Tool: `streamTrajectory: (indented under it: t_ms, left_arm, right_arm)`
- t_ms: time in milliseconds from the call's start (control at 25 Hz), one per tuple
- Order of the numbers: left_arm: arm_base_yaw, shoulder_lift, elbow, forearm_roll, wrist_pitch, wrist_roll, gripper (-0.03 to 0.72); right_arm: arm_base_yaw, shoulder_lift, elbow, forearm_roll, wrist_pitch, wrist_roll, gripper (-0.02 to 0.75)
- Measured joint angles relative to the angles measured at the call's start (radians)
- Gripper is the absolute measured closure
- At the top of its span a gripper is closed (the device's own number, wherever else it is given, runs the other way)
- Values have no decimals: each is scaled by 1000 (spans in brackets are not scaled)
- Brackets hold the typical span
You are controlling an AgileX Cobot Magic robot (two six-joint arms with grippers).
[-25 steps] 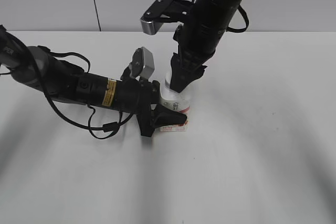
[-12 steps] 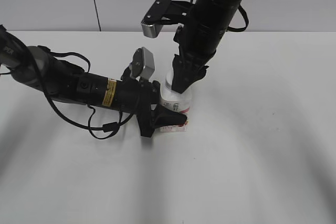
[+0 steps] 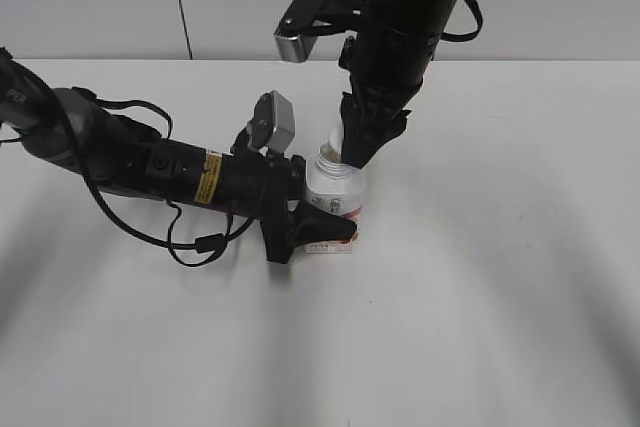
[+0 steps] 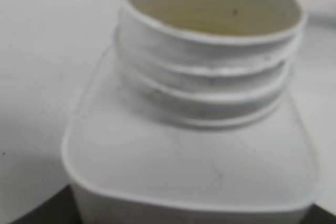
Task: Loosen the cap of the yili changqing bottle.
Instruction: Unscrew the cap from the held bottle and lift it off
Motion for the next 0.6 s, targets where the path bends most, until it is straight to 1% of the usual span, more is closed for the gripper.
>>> streamTrajectory:
  t_ms: [200, 360, 480, 600]
  left_arm:
    - [1, 0, 0, 2, -2, 0, 299]
    - [1, 0, 0, 3, -2, 0, 300]
    - [1, 0, 0, 3, -2, 0, 300]
    - [1, 0, 0, 4, -3, 0, 300]
  right_arm:
    - [-1, 0, -20, -14, 19, 5, 349]
    - [-11, 0, -48, -47, 20, 87, 349]
    - [-47, 0, -60, -51, 22, 182, 350]
    - [-110, 0, -61, -56, 24, 278, 350]
